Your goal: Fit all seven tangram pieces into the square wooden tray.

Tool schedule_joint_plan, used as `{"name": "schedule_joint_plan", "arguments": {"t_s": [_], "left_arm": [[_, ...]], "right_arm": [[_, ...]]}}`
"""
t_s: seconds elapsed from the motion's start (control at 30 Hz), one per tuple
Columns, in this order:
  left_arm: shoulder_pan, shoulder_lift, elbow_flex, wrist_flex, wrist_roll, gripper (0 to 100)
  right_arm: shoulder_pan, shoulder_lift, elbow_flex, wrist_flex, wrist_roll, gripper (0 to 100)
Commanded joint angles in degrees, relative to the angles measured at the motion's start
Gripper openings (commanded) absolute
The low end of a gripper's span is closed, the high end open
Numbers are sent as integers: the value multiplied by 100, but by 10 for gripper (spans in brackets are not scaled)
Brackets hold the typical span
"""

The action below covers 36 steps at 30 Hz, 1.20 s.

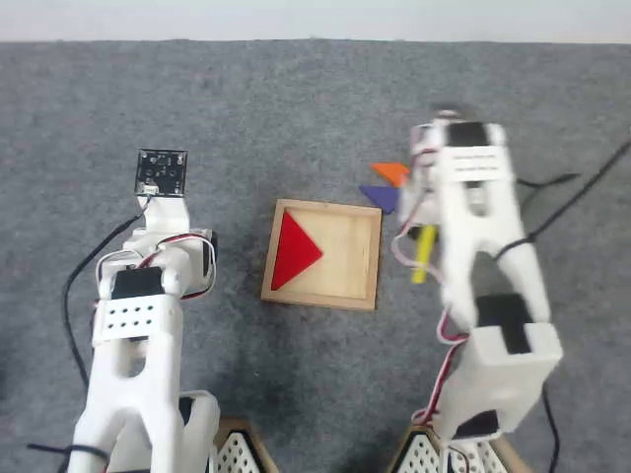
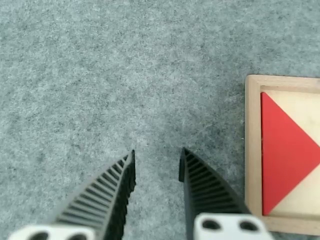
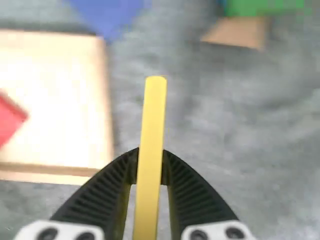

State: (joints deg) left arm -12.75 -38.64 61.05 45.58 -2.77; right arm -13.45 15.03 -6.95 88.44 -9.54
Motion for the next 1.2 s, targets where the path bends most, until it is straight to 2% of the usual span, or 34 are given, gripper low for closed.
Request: {"name": "schedule_joint_plan", "arguments": {"t_s": [0.0,0.27,0.4,0.5,0.8,1.17], "left_arm": [[-18,-26,-92,-167,26,138],[-44,0,-84,-299,26,138],[-44,9,-84,-316,26,138],[-35,9,-84,-316,26,138],[-9,9,-84,-325,18,138],[-9,9,-84,-325,18,138]], "right_arm": [[-602,-426,-290,-549,-167,6],[-1270,-127,-264,-2571,-1618,6],[-1393,400,-264,-3055,-2453,52],[-1402,716,-273,-3108,-3068,86],[-1481,1068,-273,-3292,-4035,95],[-1332,1024,-273,-2343,-4079,88]]}}
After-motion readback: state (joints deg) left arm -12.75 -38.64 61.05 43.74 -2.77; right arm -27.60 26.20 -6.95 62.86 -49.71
